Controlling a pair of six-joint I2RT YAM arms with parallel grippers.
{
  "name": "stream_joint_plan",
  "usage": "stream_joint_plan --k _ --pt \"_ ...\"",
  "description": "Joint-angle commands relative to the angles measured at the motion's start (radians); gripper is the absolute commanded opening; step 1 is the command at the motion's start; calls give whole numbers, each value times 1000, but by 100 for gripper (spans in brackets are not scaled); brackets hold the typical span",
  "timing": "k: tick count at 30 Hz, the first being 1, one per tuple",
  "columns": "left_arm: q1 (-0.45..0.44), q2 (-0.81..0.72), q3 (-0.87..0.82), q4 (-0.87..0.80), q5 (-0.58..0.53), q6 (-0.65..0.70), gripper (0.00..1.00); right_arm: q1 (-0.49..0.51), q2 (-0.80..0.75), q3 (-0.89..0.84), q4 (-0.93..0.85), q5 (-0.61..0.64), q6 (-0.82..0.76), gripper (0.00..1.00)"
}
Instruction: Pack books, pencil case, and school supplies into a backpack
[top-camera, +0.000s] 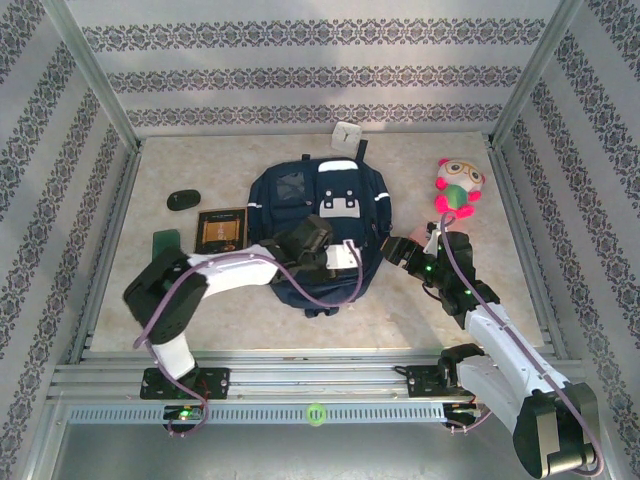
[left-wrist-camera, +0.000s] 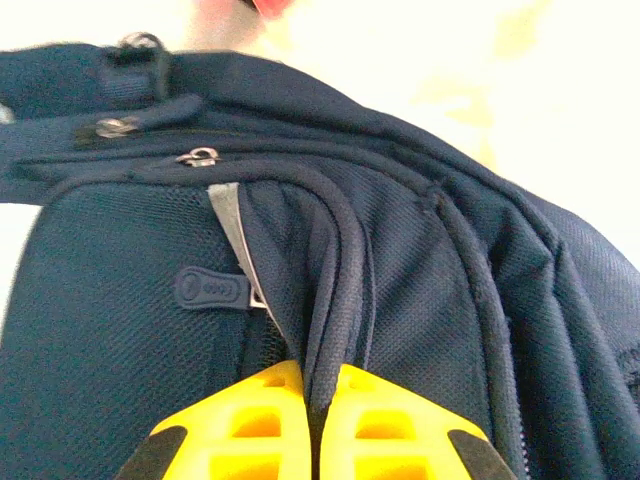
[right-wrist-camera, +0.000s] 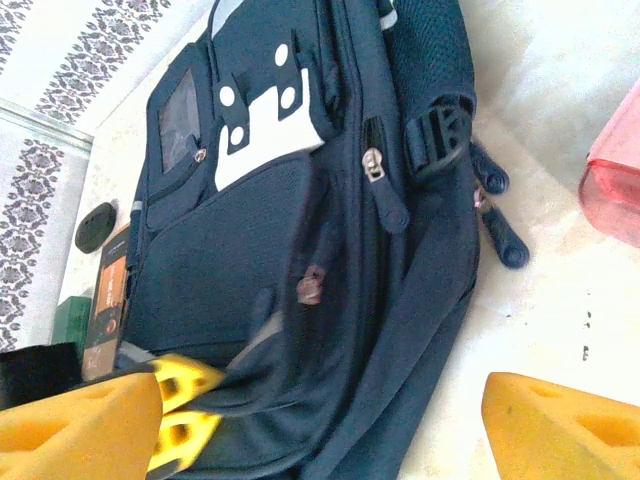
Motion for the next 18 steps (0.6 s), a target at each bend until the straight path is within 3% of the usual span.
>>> stream_joint_plan --k 1,8,14,18 --pt "62 -159 13 -14 156 -73 0 0 20 22 28 -15 -39 83" --pt "255 -301 62 -143 407 -84 0 0 -4 5 65 18 -198 82" --pt "356 -348 130 -319 483 16 0 -2 -56 -67 196 -24 -420 71" --pt "424 -354 146 -316 554 5 0 -3 4 -47 226 -104 -510 71"
